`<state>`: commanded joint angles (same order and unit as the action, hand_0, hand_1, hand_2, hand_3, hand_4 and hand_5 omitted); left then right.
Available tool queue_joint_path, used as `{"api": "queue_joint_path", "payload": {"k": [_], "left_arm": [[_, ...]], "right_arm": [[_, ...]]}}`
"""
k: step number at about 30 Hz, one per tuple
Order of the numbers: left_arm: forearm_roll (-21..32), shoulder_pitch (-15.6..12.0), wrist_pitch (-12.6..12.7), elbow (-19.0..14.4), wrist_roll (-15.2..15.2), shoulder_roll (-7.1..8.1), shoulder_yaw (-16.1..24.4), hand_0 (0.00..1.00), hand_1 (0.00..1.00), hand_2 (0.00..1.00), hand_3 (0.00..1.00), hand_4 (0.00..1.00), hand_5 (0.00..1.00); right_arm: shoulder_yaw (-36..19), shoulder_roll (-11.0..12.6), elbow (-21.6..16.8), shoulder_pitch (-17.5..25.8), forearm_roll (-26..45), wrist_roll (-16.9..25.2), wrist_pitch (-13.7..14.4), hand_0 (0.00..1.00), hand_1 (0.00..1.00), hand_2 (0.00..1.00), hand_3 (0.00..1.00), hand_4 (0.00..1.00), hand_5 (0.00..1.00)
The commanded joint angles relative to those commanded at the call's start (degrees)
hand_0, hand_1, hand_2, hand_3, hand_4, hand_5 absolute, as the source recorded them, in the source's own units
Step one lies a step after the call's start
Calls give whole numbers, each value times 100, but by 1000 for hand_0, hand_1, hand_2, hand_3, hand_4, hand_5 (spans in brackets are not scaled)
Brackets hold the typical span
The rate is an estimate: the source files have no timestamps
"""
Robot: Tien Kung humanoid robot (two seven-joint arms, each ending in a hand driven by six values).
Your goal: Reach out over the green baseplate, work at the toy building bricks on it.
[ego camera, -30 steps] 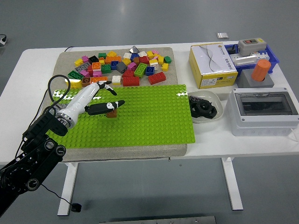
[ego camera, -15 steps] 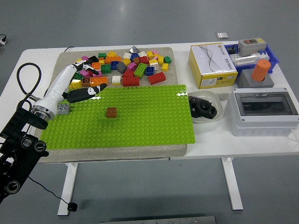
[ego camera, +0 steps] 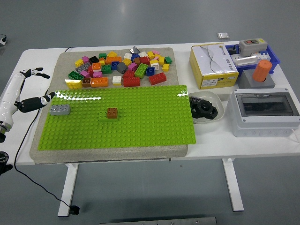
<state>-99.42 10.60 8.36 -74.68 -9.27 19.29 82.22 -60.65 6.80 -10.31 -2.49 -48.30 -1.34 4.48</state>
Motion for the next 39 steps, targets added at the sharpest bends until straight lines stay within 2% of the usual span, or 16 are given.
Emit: {"api": "queue_joint_path", "payload": {"k": [3,5,9,10,15,16,17,21,22,27,28,39], "left_arm": [[2,-61,25,31,-42,-41,89,892,883,792,540,799,2],[-17,-104,28,55,-54,-64,141,896,899,820,574,816,2],[-55,-163,-9,83,-48,-58,231,896,899,820,574,816,2],[-74,-177,-31,90,-33,-39,264,942,975,971,735,984,97],[-177,-203,-120,117,74,91,355,942,975,971,735,984,97],[-189,-205,-124,121,80,132,366,955,998,998,788,909,2],[-193,-207,-120,122,75,159,371,955,998,998,788,909,2],[-174,-200,31,114,-70,285,370,955,998,998,788,909,2],[-154,-194,72,116,-109,307,370,919,968,937,532,519,2],[-104,-171,167,156,-212,362,365,919,968,937,532,519,2],[-100,-169,169,165,-219,368,362,917,961,920,506,632,2],[-152,-162,102,232,-192,464,313,918,955,921,506,629,2]], "right_arm": [[11,1,0,-9,8,1,2,688,581,716,701,739,803],[20,1,0,-16,14,1,3,687,585,716,701,736,799],[30,1,0,-20,21,-1,3,687,585,716,701,736,799],[33,0,0,-20,24,-1,4,688,585,716,700,736,799],[39,0,0,-19,29,-4,4,688,585,716,700,736,799],[38,1,0,-18,32,-5,5,688,584,716,700,736,799],[37,1,0,-18,33,-5,5,688,584,716,700,736,799],[41,1,0,-20,41,-6,4,688,584,716,700,736,799],[44,1,0,-21,46,-4,4,688,584,716,700,735,798],[68,-2,0,-31,71,6,6,688,584,716,700,735,798],[73,-2,0,-33,77,8,6,688,584,716,700,736,797],[110,-4,0,-50,111,15,4,688,584,716,700,736,794]]}}
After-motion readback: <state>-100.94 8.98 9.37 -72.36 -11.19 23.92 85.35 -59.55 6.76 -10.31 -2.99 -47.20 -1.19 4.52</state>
